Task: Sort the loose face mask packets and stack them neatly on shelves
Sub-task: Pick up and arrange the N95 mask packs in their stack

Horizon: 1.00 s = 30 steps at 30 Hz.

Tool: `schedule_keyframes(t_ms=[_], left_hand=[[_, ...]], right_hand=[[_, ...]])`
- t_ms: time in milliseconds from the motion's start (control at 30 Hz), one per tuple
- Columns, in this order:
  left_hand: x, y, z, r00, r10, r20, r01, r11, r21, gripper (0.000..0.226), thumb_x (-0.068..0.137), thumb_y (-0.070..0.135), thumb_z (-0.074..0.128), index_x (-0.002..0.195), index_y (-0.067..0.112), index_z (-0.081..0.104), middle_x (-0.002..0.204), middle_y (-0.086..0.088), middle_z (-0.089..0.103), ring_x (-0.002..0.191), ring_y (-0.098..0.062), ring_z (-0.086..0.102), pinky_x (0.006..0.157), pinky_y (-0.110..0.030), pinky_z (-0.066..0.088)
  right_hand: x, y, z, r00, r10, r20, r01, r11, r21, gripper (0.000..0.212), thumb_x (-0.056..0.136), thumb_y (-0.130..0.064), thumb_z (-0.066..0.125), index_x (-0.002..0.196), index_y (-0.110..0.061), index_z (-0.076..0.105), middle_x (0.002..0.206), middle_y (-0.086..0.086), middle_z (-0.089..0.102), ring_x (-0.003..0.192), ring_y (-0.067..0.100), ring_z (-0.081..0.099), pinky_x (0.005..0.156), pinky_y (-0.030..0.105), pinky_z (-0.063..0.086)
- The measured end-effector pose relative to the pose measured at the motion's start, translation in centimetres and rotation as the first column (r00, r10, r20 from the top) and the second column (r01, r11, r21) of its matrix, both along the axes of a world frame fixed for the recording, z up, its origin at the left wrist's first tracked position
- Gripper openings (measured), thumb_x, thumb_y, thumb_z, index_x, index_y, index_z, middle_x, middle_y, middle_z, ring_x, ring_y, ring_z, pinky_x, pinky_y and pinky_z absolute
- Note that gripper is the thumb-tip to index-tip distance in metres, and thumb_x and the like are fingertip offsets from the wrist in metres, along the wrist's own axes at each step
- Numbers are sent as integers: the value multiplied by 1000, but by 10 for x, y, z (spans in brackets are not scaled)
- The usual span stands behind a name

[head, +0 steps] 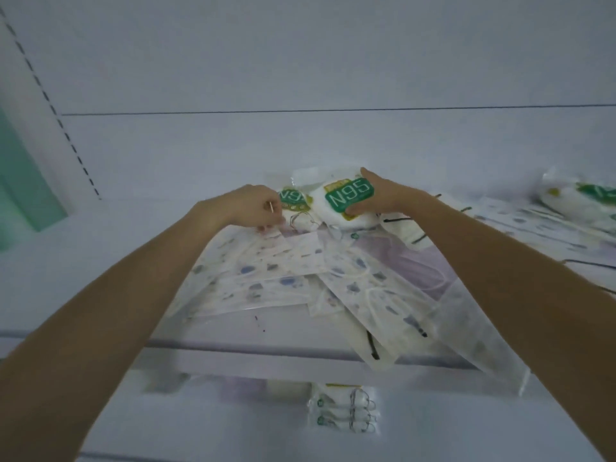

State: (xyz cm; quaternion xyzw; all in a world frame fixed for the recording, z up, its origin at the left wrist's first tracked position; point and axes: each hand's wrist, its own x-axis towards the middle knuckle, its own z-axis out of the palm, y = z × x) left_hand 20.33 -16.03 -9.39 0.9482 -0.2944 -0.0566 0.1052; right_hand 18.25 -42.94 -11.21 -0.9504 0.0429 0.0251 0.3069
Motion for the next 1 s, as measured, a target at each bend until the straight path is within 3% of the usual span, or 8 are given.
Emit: schedule_keyframes(t_ms=[100,200,367,500,633,733,900,1000], left_hand=[[22,6,-7,980,160,116,-144,980,-137,21,94,21,54,113,12,56,117,-9,62,95,-20,57,81,-27,39],[38,6,-13,955,293,46,-277,937,-212,41,97,27,49,134,11,43,132,-15,52,118,-29,50,91,-30,37],[55,-7,-20,924,374,-79,-377,926,-14,71,93,61,38,145,13,29,151,-10,34,134,-28,38,105,-39,31],[67,-20,-17,929,345,-133,-340,939,58,79,86,68,43,142,12,35,147,-7,39,127,-27,43,98,-37,33],[73,-26,-11,923,335,-189,-367,914,-175,90,73,50,75,142,11,32,144,-8,40,117,-26,46,88,-32,38],[72,-35,-5,963,236,-128,-268,877,-400,97,69,30,83,144,9,25,137,-9,46,101,-20,52,70,-26,43],[54,-49,23,994,34,103,49,704,-709,103,76,7,76,151,30,9,123,2,46,89,0,57,67,-12,51],[42,-57,38,949,58,309,187,686,-703,81,86,5,65,149,27,19,131,-12,43,116,-22,48,101,-33,43]], right_hand=[[8,-7,1,998,48,42,-48,999,8,108,72,-33,79,150,-20,5,153,2,26,134,22,33,100,26,27],[7,-15,8,965,15,262,-23,999,27,83,78,-17,75,146,-21,27,146,6,37,127,24,41,100,26,32],[-4,-27,27,805,-191,561,14,953,304,62,82,-17,70,136,-24,39,116,1,51,100,16,54,88,31,47],[-8,-33,36,751,-342,565,25,870,493,60,83,-21,69,133,-18,37,109,3,52,94,16,56,76,25,50],[-11,-28,25,782,-336,525,50,873,485,58,83,-17,69,130,-12,36,104,4,53,87,15,55,70,23,50],[-13,-24,17,782,-347,517,74,876,476,56,81,-19,71,126,-14,38,105,4,55,89,16,56,78,31,51],[-22,-25,14,764,-402,505,65,826,560,51,81,-18,70,122,-20,39,104,4,56,88,17,58,74,29,53],[-30,-23,19,755,-416,507,34,797,603,47,81,-20,72,114,-28,39,95,-1,58,80,12,58,63,22,51]])
